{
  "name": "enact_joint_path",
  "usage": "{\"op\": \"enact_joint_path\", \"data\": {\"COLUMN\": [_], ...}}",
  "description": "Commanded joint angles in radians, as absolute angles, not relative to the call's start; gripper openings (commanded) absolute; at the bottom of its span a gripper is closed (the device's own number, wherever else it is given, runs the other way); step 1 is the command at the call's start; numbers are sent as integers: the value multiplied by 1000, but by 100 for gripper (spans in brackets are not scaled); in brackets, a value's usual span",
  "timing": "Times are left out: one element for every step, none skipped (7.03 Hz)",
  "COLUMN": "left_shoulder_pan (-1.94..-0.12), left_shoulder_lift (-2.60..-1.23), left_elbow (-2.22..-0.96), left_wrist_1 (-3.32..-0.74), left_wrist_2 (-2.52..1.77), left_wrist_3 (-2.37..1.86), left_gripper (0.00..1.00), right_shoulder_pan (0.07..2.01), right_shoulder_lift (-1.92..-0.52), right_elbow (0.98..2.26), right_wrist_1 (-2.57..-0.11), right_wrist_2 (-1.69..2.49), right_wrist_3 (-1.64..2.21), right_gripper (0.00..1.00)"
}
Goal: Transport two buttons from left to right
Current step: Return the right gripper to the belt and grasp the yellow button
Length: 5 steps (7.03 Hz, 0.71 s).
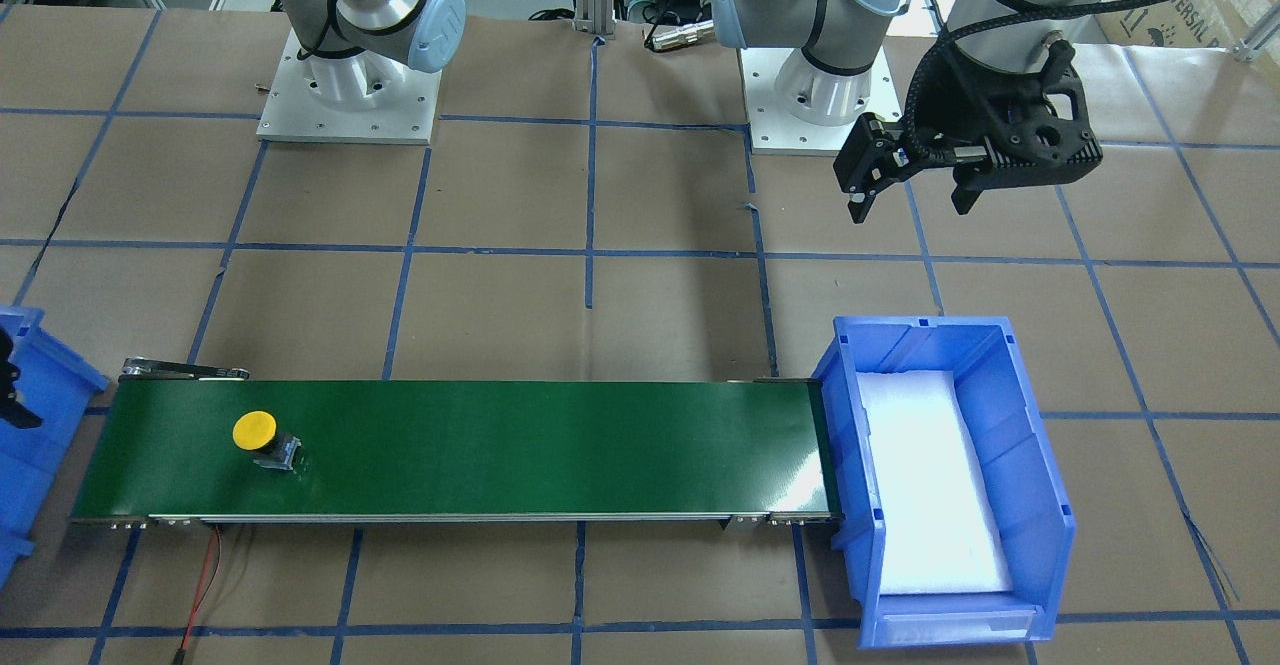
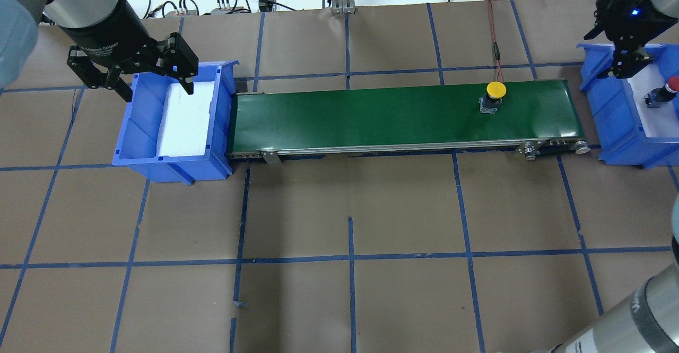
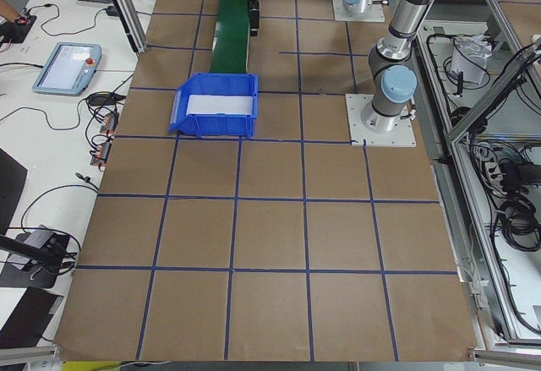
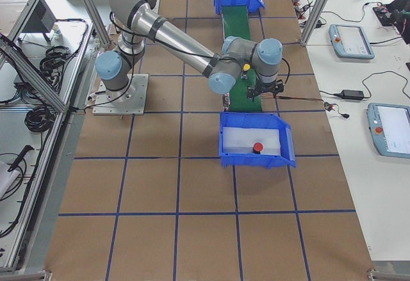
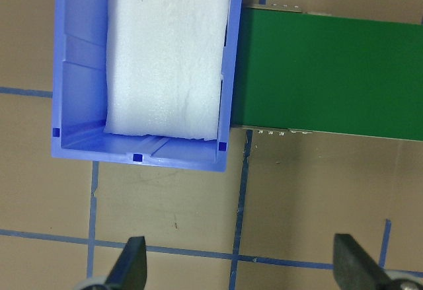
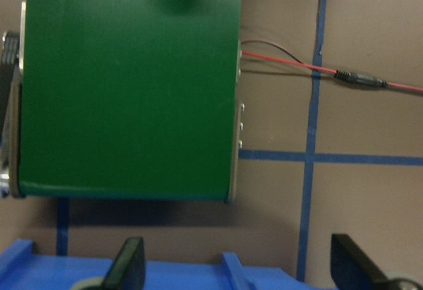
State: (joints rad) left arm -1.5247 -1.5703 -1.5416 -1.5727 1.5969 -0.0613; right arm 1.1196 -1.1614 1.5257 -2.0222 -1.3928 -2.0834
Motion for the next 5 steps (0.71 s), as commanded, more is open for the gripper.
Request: {"op": "enact_joint_path", "data": {"left_shoulder_pan": [-1525,-1525,-1525,-1525,-1525], "left_shoulder_lift": [-1569,-1568,-1568,-1568,-1568], "left_elbow": [-1542,-1542,-1542,-1543,-1543], "left_wrist_1": [-1574,-1574,-1574,-1574,-1574], "left_wrist_2": [1597,1597,1597,1597,1597], "left_wrist_3": [-61,-61,-61,-61,-61], "left_gripper": [100,100,100,100,100], "right_shoulder_pan": [1138,1140,1149,1169,1187], "right_shoulder_lift": [-1180,-1181,-1181,-1180,-1174], "right_elbow": [1607,1626,1655,1670,1671], "right_wrist_1": [-2031,-2031,-2039,-2084,-2094], "right_wrist_2": [-1375,-1324,-1324,-1327,-1331], "right_wrist_3": [-2029,-2020,-2020,-2013,-2008], "right_gripper": [100,100,100,100,100]}}
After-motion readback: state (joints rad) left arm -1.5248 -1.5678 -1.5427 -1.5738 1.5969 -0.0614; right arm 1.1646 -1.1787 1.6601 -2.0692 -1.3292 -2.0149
